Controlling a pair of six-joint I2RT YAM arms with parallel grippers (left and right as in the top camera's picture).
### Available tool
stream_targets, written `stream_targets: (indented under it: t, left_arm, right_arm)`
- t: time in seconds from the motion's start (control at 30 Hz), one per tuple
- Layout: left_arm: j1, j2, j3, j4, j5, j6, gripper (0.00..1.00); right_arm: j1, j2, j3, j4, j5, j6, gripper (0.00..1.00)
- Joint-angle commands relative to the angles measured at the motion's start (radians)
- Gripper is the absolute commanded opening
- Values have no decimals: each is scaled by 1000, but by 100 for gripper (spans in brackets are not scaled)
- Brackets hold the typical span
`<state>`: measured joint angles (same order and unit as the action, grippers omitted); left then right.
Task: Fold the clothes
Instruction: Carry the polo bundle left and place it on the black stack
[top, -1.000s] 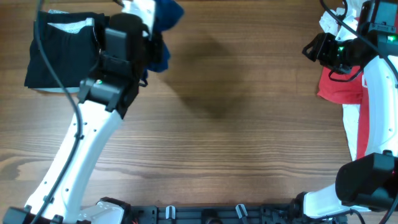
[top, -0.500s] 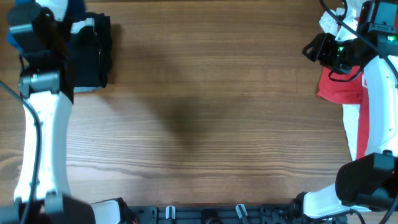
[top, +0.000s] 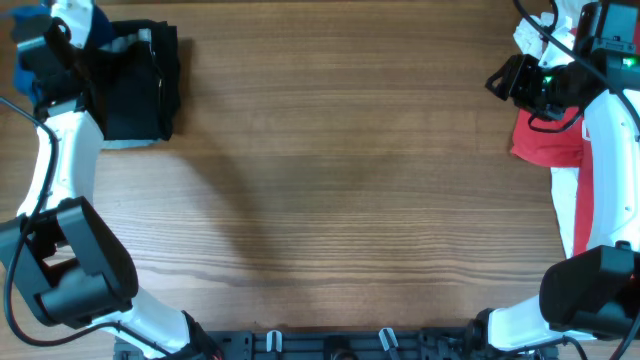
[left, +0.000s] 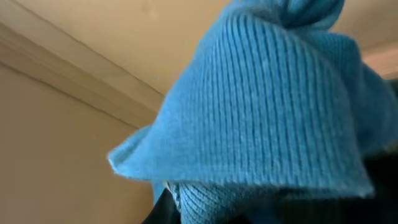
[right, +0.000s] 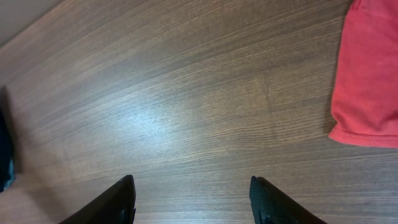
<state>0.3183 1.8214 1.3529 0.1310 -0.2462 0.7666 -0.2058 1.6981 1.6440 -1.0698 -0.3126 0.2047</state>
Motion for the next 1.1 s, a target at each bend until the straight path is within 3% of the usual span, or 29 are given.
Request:
stream_targets:
  t: [0.0, 0.07, 0.1, 0.17, 0.2, 0.27, 0.33, 0.6, 0.8, 1.07]
  left_arm:
    - [-32, 0, 10, -132, 30, -31, 4]
    - [-58, 0, 10, -214, 55, -106, 5]
    - [-72, 0, 10, -254, 86, -134, 14]
    - [-115, 0, 10, -378, 209, -182, 58]
    - [-130, 0, 10, -419, 258, -180, 68]
    - [-166, 0, 10, -463, 368, -182, 76]
    - [-208, 0, 10, -448, 433, -261, 81]
    - [-190, -84, 86, -394, 391, -624, 82]
    - [-71, -166, 106, -329, 320, -727, 75]
    - [40, 27, 106, -283, 226, -801, 71]
  right_arm:
    - [2, 13, -2, 3, 13, 8, 59]
    - [2, 13, -2, 4, 13, 8, 59]
    - [2, 13, -2, 4, 13, 10, 59]
    - [2, 13, -2, 3, 13, 29, 61]
    - [2, 13, -2, 3, 13, 32, 62]
    - [2, 13, -2, 5, 13, 35, 63]
    - [2, 13, -2, 7, 13, 34, 65]
    - [2, 13, -2, 7, 14, 34, 66]
    - [2, 13, -2, 10, 21, 33, 66]
    - [2, 13, -2, 10, 21, 34, 66]
